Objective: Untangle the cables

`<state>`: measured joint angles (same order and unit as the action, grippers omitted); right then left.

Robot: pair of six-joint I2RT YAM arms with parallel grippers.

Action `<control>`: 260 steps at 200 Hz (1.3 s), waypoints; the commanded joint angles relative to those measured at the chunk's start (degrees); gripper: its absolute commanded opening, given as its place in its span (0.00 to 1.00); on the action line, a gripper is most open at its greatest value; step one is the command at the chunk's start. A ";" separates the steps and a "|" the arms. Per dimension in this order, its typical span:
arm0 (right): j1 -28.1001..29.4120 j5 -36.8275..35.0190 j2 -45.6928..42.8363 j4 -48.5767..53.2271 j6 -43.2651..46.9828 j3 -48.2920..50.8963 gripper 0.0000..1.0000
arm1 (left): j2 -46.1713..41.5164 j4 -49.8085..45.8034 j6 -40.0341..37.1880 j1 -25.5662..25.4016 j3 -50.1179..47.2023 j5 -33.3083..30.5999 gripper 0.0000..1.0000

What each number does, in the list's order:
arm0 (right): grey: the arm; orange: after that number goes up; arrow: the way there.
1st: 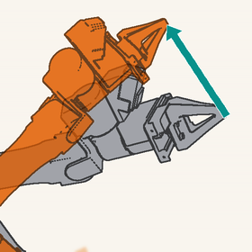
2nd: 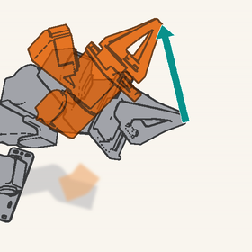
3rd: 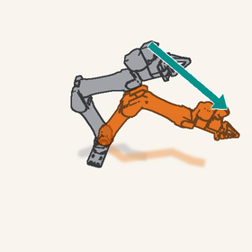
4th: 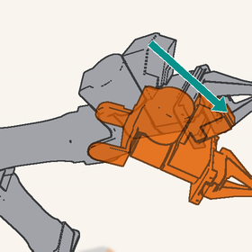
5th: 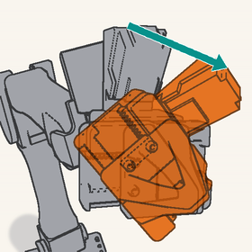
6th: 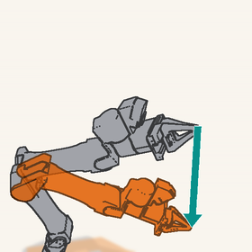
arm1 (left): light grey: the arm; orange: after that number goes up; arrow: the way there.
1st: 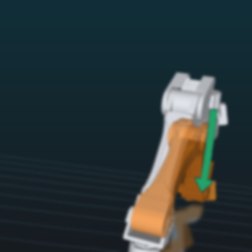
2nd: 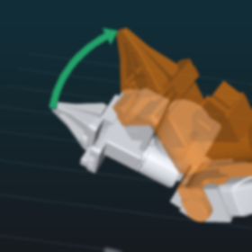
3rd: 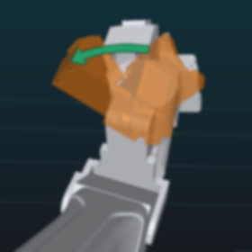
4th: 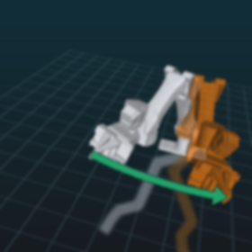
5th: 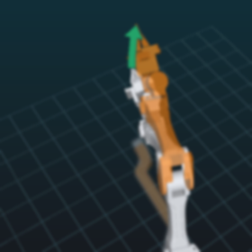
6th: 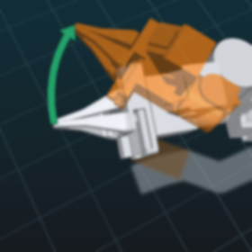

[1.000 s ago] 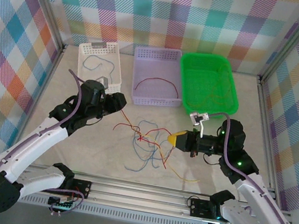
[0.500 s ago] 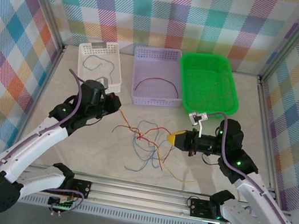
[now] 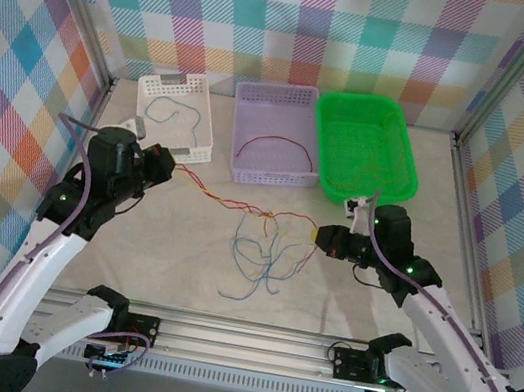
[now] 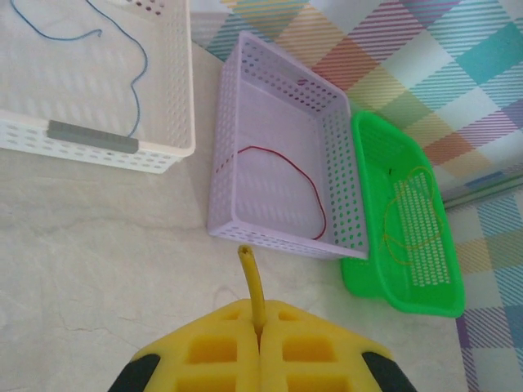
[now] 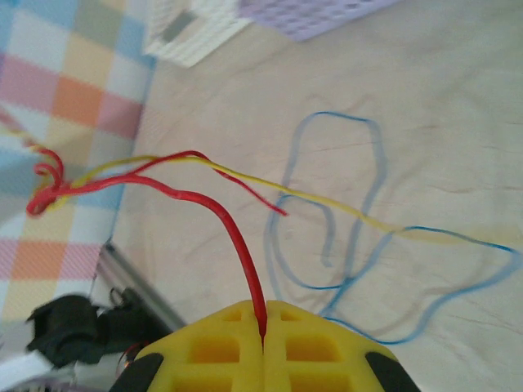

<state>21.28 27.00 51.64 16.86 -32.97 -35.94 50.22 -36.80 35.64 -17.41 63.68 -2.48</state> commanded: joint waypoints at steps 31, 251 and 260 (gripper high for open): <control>-9.30 -3.36 0.55 4.44 -2.02 4.27 0.00 | -2.00 -5.77 -3.19 0.80 5.42 -7.39 0.00; -29.23 -18.08 -10.62 29.19 3.50 -7.46 0.00 | -5.99 -6.48 -8.14 -0.87 0.09 -25.20 0.00; -31.73 -17.58 -10.66 29.89 3.05 -7.86 0.00 | -6.46 -7.03 -8.35 -1.40 -0.03 -27.38 0.00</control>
<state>-6.28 11.51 40.42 42.59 -30.39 -41.60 45.21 -43.81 29.85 -17.67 64.53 -21.96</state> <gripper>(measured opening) 0.066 0.041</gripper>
